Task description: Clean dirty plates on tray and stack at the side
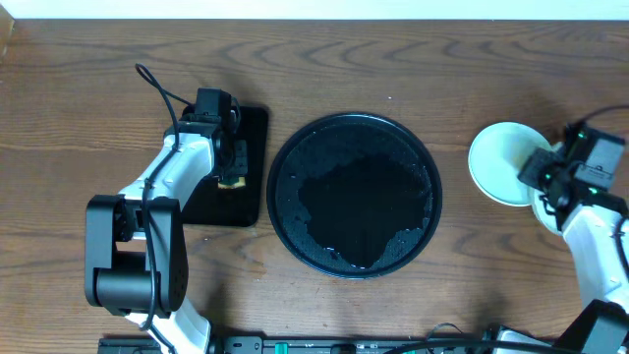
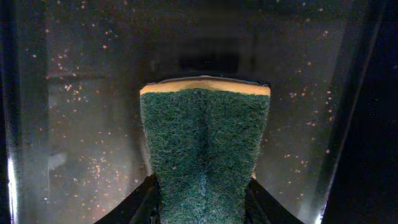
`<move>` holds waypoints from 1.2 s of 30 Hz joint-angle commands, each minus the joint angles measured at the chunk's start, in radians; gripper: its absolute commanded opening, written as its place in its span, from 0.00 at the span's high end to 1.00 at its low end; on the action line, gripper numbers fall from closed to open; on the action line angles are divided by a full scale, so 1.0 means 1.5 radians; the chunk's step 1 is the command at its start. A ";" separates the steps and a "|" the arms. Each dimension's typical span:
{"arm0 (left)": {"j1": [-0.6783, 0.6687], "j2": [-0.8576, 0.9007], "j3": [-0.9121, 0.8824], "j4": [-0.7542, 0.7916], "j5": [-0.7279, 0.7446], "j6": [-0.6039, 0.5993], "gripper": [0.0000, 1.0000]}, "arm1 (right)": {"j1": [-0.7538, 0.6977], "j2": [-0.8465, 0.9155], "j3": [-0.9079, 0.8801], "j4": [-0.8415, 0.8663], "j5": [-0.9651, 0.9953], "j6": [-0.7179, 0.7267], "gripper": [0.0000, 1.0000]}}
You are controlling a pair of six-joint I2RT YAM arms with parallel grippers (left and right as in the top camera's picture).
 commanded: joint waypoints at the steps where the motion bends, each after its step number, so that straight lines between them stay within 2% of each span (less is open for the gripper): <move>1: 0.003 0.008 -0.007 -0.005 -0.003 -0.004 0.61 | 0.048 -0.007 0.018 0.030 -0.018 -0.055 0.99; 8: 0.003 0.008 -0.007 -0.007 -0.003 -0.006 0.61 | 0.133 0.000 0.018 0.080 0.009 -0.130 0.99; 15: 0.003 0.008 -0.007 -0.007 -0.003 -0.006 0.61 | 0.182 0.040 0.018 0.076 0.014 -0.139 0.98; 17: 0.003 0.008 -0.007 -0.008 -0.003 -0.006 0.61 | 0.189 0.051 0.018 0.076 0.014 -0.139 0.89; 20: 0.003 0.008 -0.007 -0.009 -0.003 -0.006 0.61 | 0.191 0.056 0.018 0.074 0.014 -0.139 0.86; 23: 0.003 0.008 -0.007 -0.009 -0.003 -0.006 0.61 | 0.191 0.051 0.018 0.068 0.014 -0.139 0.78; 26: 0.003 0.008 -0.007 -0.009 -0.003 -0.006 0.61 | 0.191 0.047 0.018 0.042 0.014 -0.139 0.79; 27: 0.003 0.008 -0.007 -0.009 -0.003 -0.006 0.62 | 0.192 0.047 0.018 0.031 0.014 -0.139 0.79; 30: 0.003 0.008 -0.007 -0.006 0.024 -0.005 0.77 | 0.192 0.047 0.018 -0.014 0.014 -0.139 0.81; 33: 0.004 0.008 -0.007 0.020 0.092 -0.003 0.92 | 0.192 0.047 0.018 -0.038 0.014 -0.139 0.85; 36: 0.009 0.008 -0.007 0.046 0.119 -0.003 0.92 | 0.192 0.047 0.018 -0.044 0.014 -0.139 0.85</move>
